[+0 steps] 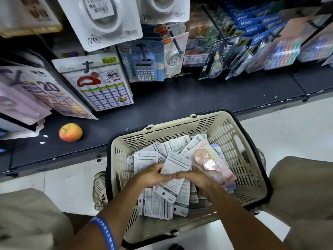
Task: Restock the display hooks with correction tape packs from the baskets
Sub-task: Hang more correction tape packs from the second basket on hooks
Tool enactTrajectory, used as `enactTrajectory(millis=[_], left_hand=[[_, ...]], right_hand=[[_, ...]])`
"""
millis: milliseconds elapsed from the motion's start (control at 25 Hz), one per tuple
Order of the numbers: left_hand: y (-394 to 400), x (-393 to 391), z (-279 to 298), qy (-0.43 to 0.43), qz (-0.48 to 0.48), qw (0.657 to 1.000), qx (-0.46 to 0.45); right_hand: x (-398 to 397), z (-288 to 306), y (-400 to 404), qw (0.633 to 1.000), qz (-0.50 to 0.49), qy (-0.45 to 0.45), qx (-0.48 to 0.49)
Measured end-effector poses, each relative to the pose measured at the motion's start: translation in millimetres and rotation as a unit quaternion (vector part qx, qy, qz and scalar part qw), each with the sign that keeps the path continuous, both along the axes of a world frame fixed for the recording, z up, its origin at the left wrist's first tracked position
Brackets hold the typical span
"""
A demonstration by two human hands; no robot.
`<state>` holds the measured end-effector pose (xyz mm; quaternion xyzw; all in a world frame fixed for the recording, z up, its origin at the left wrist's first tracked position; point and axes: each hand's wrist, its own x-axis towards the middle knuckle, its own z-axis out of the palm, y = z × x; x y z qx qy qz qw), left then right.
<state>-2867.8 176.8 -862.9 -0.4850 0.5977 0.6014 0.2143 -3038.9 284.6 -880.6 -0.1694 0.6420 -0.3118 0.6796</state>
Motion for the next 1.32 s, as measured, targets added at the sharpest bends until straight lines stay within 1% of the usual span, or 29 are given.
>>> enactTrajectory(millis=[80, 120, 160, 240, 320, 440, 520, 640, 720, 800, 840, 880, 920, 960, 1000, 1040, 1080, 1120, 1160, 1200, 1240, 1280, 1320], left_hand=[[4, -5, 4, 0.027, 0.044, 0.999, -0.004], [4, -8, 6, 0.055, 0.081, 0.995, 0.001], [3, -10, 8, 0.085, 0.129, 0.988, 0.007], [-2, -15, 19, 0.117, 0.21, 0.971, 0.011], [-10, -22, 32, 0.148, 0.232, 0.961, 0.038], [-21, -36, 62, 0.261, 0.235, 0.927, 0.135], [-23, -47, 89, 0.304, 0.219, 0.917, 0.137], [-29, -60, 138, 0.343, 0.216, 0.913, 0.052], [-39, -61, 172, 0.356, 0.205, 0.911, -0.02], [-49, -59, 215, 0.36, 0.179, 0.908, -0.119], [-52, -57, 237, 0.358, 0.154, 0.902, -0.185], [-54, -55, 258, 0.356, 0.122, 0.889, -0.262], [-54, -54, 277, 0.353, 0.084, 0.865, -0.345], [-55, -52, 296, 0.353, 0.04, 0.831, -0.428], [-56, -48, 312, 0.357, -0.018, 0.79, -0.497], [-56, -43, 323, 0.356, -0.092, 0.739, -0.564], [-56, -39, 333, 0.342, -0.17, 0.666, -0.641], [-55, -35, 339, 0.318, -0.235, 0.574, -0.717], [-52, -33, 342, 0.3, -0.278, 0.489, -0.771], [-47, -31, 341, 0.295, -0.301, 0.426, -0.801], [-43, -30, 337, 0.303, -0.308, 0.387, -0.814], [-40, -29, 332, 0.315, -0.306, 0.367, -0.82], [-38, -28, 328, 0.328, -0.297, 0.36, -0.822]], right_hand=[[-2, 5, -4, 0.999, -0.035, 0.008, -0.008], [-6, 9, -8, 0.998, -0.055, 0.013, -0.005], [-11, 14, -11, 0.997, -0.072, 0.013, -0.006], [-23, 27, -16, 0.993, -0.114, -0.013, -0.025], [-29, 47, -20, 0.982, -0.174, -0.058, -0.051], [-28, 80, -32, 0.963, -0.224, -0.116, -0.097], [-30, 108, -44, 0.951, -0.227, -0.153, -0.14], [-34, 153, -64, 0.943, -0.21, -0.144, -0.214], [-41, 181, -77, 0.934, -0.22, -0.127, -0.25], [-55, 214, -93, 0.925, -0.241, -0.113, -0.27], [-64, 233, -100, 0.923, -0.246, -0.115, -0.273], [-73, 255, -104, 0.925, -0.233, -0.119, -0.275], [-83, 276, -106, 0.934, -0.199, -0.119, -0.27], [-94, 295, -106, 0.947, -0.15, -0.112, -0.26], [-104, 312, -104, 0.957, -0.096, -0.11, -0.252], [-112, 326, -100, 0.959, -0.049, -0.127, -0.25], [-117, 340, -97, 0.957, -0.013, -0.15, -0.249], [-118, 351, -93, 0.957, 0.012, -0.161, -0.243], [-117, 359, -88, 0.959, 0.035, -0.155, -0.234], [-113, 361, -83, 0.962, 0.062, -0.141, -0.225], [-108, 360, -79, 0.964, 0.083, -0.125, -0.22], [-102, 358, -76, 0.963, 0.095, -0.108, -0.227], [-97, 356, -75, 0.96, 0.102, -0.092, -0.246]])
